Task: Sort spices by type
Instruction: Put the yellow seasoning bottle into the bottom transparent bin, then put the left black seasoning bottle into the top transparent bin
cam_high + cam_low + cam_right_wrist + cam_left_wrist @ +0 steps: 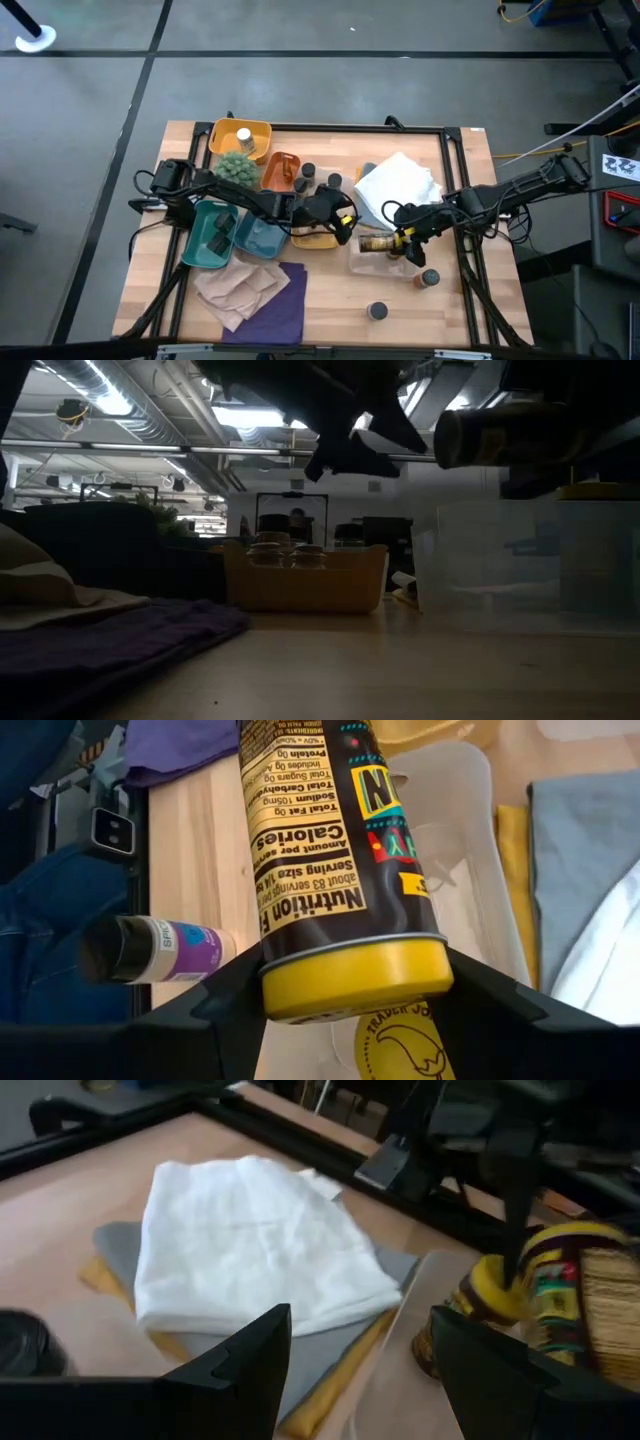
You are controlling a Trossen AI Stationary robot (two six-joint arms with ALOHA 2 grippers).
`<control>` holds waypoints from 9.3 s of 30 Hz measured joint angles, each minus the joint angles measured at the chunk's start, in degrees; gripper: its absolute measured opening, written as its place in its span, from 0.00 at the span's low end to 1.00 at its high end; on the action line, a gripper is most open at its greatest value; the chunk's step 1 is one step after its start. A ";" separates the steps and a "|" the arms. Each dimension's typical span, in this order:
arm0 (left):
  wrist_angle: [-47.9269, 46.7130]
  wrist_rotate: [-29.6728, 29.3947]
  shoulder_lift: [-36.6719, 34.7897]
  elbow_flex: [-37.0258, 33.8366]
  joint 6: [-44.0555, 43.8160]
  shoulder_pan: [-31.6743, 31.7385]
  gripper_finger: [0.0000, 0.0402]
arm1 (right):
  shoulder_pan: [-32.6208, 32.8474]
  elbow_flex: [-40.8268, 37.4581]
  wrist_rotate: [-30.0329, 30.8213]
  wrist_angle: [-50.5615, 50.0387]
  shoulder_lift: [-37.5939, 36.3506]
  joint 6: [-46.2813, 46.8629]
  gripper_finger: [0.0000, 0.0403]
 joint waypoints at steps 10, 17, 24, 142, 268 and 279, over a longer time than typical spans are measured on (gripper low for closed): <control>2.61 1.60 0.35 0.02 3.26 -3.26 0.55 | -0.04 0.00 0.48 -0.08 0.02 0.60 0.58; 2.70 1.56 2.02 0.04 2.33 -3.51 0.55 | -0.15 0.00 0.62 0.76 0.02 0.58 0.60; 2.63 2.07 2.95 0.04 1.63 -4.03 0.55 | -0.12 0.00 3.70 1.49 0.00 0.18 0.58; 6.91 3.44 8.15 0.09 28.09 -5.00 0.55 | -0.19 -0.07 2.53 10.55 14.21 -5.65 0.50; -23.17 3.46 -12.92 0.15 16.43 -13.98 0.55 | 30.56 17.97 19.49 7.15 29.97 -5.69 0.67; -23.17 3.47 -12.87 0.15 16.43 -13.97 0.55 | 30.56 17.97 18.42 9.70 35.68 -5.80 0.67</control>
